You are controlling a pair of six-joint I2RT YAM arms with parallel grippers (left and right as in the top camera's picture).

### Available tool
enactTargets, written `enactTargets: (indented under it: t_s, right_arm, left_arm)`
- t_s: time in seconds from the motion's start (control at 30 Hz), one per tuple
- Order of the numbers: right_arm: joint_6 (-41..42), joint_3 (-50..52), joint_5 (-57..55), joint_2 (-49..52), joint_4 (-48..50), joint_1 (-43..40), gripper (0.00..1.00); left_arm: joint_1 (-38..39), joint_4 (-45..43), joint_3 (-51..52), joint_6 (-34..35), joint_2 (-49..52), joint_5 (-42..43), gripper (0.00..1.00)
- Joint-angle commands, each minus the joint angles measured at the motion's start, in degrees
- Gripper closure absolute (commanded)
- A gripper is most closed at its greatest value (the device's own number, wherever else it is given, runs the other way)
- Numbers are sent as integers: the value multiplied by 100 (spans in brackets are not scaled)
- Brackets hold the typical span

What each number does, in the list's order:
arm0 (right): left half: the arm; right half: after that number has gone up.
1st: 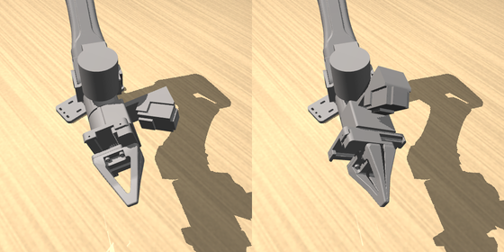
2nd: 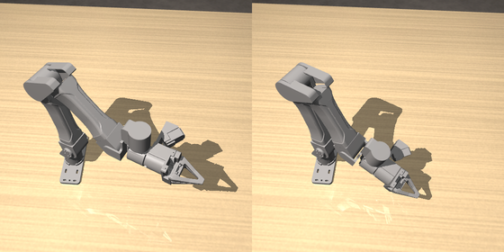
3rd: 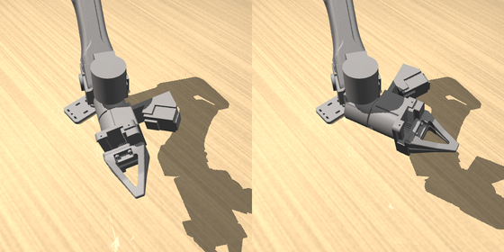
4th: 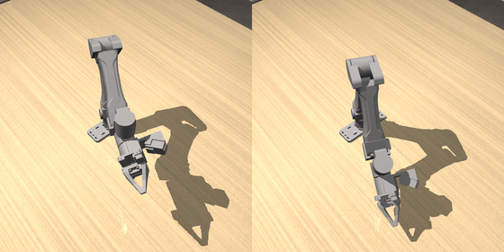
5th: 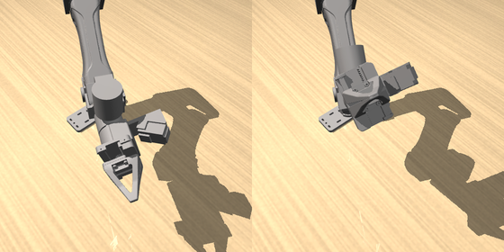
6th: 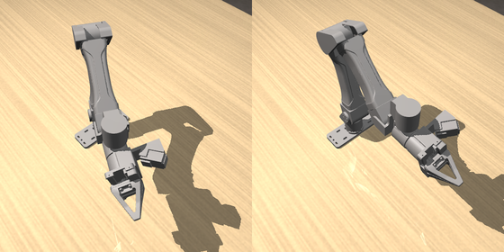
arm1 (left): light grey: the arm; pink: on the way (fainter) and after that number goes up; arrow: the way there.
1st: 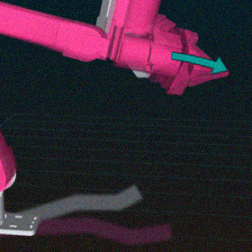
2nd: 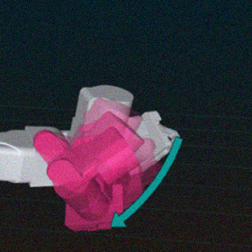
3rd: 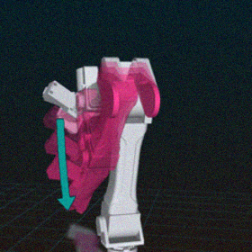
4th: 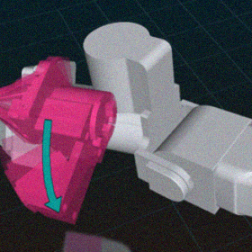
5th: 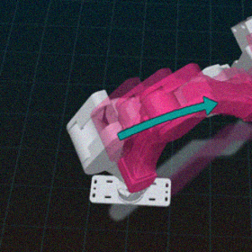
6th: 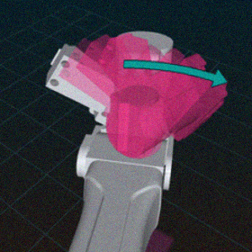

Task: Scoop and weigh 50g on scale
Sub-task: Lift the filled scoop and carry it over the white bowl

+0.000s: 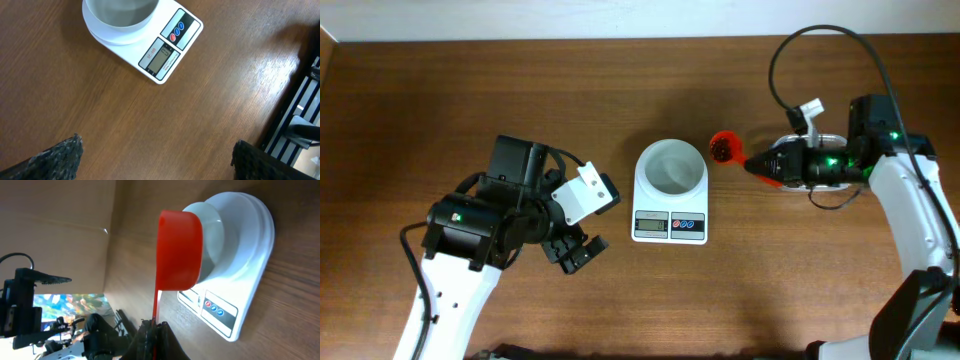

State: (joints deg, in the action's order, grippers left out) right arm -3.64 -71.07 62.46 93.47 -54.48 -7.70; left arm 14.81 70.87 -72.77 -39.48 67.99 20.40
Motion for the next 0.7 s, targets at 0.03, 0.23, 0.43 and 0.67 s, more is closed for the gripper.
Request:
enactTargets:
  t_s: [0.03, 0.23, 0.43, 0.67]
  right_arm:
    - [195, 24, 92, -107, 173, 291, 96]
    - [267, 28, -315, -107, 444, 866, 96]
    - [581, 28, -693, -107, 852, 968, 96]
    - [540, 35, -1982, -105, 1003, 1491, 96]
  left_arm:
    - [-35, -7, -111, -94, -7, 83, 1]
    - [-35, -7, -111, -94, -7, 83, 1]
    - [-35, -7, -111, -94, -7, 83, 1]
    - [-35, -7, -111, -94, -7, 83, 1]
